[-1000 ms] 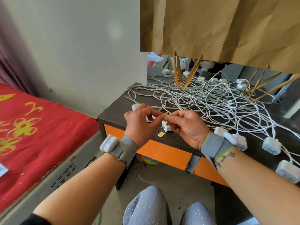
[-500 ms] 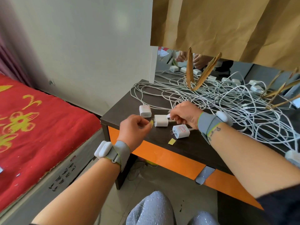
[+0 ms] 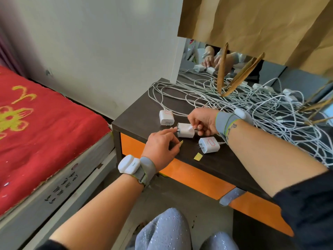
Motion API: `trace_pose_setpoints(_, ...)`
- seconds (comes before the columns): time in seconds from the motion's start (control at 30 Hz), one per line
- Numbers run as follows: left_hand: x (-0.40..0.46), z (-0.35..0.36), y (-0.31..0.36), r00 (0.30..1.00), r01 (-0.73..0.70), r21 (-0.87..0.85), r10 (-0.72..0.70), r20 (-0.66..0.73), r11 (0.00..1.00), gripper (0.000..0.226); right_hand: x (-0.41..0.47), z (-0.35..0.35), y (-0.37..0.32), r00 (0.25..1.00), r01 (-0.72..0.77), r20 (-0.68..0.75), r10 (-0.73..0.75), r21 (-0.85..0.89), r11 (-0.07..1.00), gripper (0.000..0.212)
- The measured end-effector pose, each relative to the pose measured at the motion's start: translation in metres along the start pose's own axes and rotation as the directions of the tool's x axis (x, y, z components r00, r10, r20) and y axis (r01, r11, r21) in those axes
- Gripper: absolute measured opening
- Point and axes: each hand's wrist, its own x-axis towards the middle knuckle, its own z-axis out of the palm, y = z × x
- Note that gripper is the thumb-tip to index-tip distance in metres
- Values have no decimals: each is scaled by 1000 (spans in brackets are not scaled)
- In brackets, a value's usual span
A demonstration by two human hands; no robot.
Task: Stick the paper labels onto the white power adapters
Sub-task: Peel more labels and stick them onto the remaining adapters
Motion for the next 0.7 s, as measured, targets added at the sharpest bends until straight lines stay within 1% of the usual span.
trace_pose_setpoints(0.2, -1, 1, 1, 1000, 11, -7, -11, 24, 1000, 10, 0, -2, -2, 997, -52, -56, 52, -1, 999, 8)
trace_pose_setpoints(0.33, 0, 3, 2, 999, -1, -17, 2, 44, 1000, 9, 0, 0, -2, 995, -44, -87, 43, -1, 999, 12)
trace_pose_setpoints(0.43, 1, 5, 2, 998, -6, -8, 6, 59, 1000, 9, -1, 2, -4, 994, -47, -98, 47, 0, 999, 11)
trace_pose_setpoints(0.57, 2, 6, 1, 998, -5, -14, 6, 65, 1000, 9, -2, -4, -4, 988, -46, -143, 54, 59, 997, 8)
trace_pose_setpoints(0.7, 2, 7, 1, 998, -15, -16, 16, 61, 1000, 9, -5, -7, 2, 987, -47, -151, 59, 80, 996, 9)
